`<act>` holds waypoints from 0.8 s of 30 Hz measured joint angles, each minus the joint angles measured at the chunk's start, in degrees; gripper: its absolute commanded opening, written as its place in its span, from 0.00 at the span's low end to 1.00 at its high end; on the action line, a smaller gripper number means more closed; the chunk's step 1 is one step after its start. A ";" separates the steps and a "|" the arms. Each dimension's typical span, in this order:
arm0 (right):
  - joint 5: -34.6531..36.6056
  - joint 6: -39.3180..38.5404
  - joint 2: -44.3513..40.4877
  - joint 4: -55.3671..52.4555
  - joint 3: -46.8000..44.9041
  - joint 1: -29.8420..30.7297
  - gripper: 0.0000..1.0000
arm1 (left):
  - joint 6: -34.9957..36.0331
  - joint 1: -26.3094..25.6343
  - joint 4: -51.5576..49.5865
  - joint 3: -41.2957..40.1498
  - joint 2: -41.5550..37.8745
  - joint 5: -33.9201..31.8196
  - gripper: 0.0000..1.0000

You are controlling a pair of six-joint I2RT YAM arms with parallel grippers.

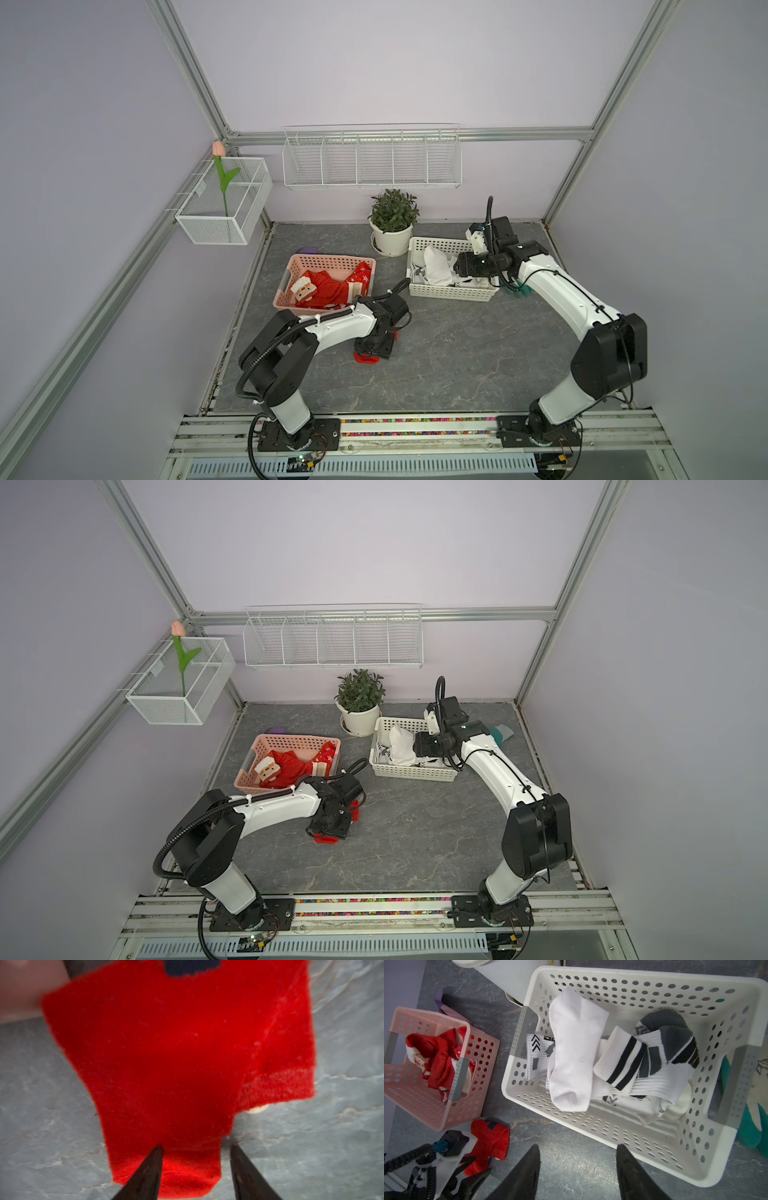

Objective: Sort the socks into the basket by color
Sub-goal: Pick up the sock at the center of the board.

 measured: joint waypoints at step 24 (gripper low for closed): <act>0.00 0.00 -0.24 0.02 0.00 0.00 0.61 | -0.39 -0.22 -2.08 3.56 -1.64 0.92 0.00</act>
